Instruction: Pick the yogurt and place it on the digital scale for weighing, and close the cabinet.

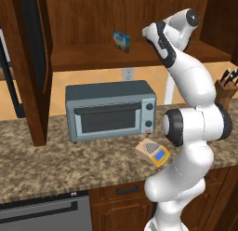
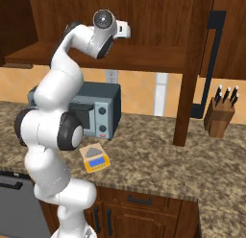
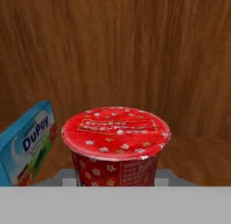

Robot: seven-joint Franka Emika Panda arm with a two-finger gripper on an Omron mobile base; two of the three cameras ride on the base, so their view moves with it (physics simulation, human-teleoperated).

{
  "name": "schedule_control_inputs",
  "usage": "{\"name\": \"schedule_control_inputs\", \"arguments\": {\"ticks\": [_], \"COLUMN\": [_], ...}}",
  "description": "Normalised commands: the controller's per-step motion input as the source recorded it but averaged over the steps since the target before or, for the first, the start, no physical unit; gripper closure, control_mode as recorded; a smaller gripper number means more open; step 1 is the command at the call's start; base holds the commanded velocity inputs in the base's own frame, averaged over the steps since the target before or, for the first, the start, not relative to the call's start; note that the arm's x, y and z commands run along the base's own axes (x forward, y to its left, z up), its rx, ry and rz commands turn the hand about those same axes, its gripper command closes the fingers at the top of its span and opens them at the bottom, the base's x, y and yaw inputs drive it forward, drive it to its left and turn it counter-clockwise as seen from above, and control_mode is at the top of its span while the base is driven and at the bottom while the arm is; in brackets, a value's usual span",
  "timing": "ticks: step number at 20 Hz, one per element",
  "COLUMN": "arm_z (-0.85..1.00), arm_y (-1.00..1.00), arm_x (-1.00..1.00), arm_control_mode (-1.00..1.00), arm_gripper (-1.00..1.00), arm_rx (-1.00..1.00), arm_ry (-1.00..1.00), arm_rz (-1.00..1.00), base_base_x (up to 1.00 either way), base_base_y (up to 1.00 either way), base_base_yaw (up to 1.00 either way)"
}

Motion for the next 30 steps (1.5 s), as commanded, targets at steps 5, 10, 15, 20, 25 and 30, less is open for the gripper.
{"name": "schedule_control_inputs", "arguments": {"ticks": [5, 10, 15, 20, 25, 30], "arm_z": [0.03, 0.39, 0.03, 0.00, -0.33, -0.78], "arm_y": [0.06, -0.06, -0.27, -0.37, -0.21, 0.19], "arm_x": [-1.00, -1.00, -1.00, -1.00, -1.00, -0.91], "arm_control_mode": [-1.00, -1.00, -1.00, -1.00, -1.00, -1.00], "arm_gripper": [1.00, 1.00, 1.00, 1.00, 1.00, 1.00], "arm_rx": [0.00, 0.04, 0.04, 0.03, 0.00, -0.19], "arm_ry": [-0.48, -0.20, -0.03, 0.06, 0.13, 0.02], "arm_rz": [0.09, 0.18, 0.32, 0.33, 0.35, 0.30], "base_base_x": [0.00, 0.00, 0.00, 0.00, 0.00, 0.00], "base_base_y": [0.00, 0.00, 0.00, 0.00, 0.00, 0.00], "base_base_yaw": [0.00, 0.00, 0.00, 0.00, 0.00, 0.00]}}
